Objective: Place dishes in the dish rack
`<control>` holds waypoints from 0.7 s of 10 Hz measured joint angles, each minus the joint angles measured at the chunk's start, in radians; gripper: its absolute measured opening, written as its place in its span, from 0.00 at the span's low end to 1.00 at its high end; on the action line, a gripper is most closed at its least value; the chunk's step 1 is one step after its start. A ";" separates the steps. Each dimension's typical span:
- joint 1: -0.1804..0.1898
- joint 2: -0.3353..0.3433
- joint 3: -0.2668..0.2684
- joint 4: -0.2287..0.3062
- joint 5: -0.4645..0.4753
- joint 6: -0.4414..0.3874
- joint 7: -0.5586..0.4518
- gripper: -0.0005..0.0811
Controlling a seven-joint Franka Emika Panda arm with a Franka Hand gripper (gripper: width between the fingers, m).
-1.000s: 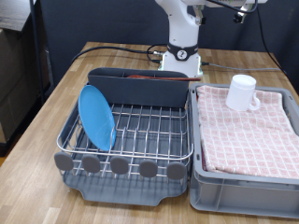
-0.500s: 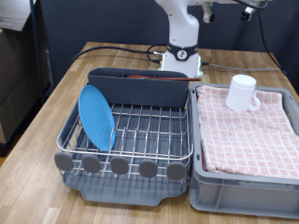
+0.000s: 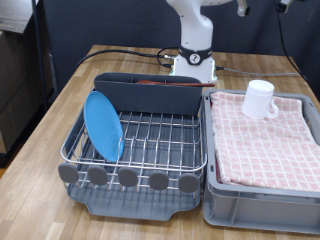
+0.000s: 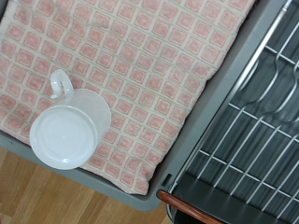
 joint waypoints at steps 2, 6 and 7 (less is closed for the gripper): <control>0.002 0.021 0.024 0.015 0.007 -0.004 0.026 0.99; 0.003 0.046 0.046 0.030 0.000 -0.003 0.057 0.99; 0.003 0.046 0.054 0.031 -0.009 -0.010 0.058 0.99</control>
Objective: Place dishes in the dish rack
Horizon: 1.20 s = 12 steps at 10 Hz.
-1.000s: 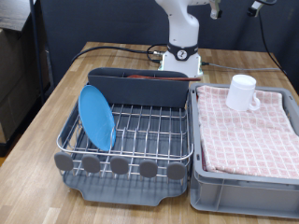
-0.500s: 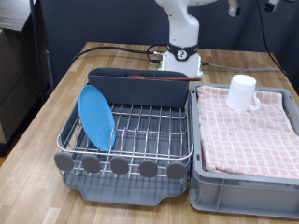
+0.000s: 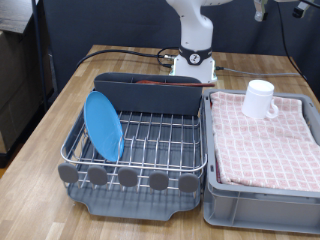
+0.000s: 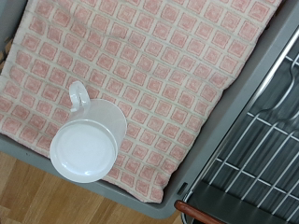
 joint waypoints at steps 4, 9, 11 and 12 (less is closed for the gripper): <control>0.002 0.006 0.069 0.028 -0.023 -0.054 0.067 0.99; 0.014 0.090 0.160 0.087 -0.042 -0.112 0.103 0.99; 0.014 0.135 0.178 0.084 -0.042 -0.099 0.104 0.99; 0.014 0.153 0.185 0.074 -0.042 -0.079 0.105 0.99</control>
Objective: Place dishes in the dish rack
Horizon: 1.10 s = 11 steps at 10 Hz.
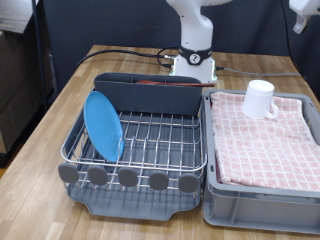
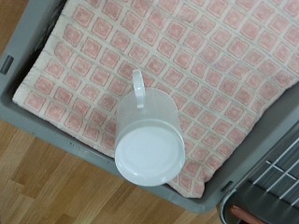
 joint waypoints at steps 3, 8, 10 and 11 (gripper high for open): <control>0.000 0.038 0.017 -0.057 -0.006 0.095 0.008 0.99; 0.000 0.052 0.039 -0.146 -0.032 0.239 0.008 0.99; -0.001 0.057 0.037 -0.141 -0.041 0.217 -0.011 0.99; -0.001 0.068 0.036 -0.134 -0.046 0.204 -0.025 0.99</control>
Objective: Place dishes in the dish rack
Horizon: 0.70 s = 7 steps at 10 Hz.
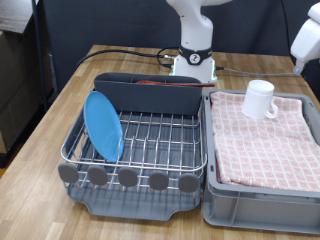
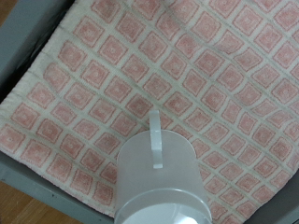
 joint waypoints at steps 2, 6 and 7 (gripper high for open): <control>0.000 0.033 0.001 0.014 -0.016 -0.007 -0.006 0.99; 0.000 0.091 0.012 0.018 -0.019 0.004 0.013 0.99; 0.000 0.103 0.014 0.017 -0.023 0.012 0.014 0.99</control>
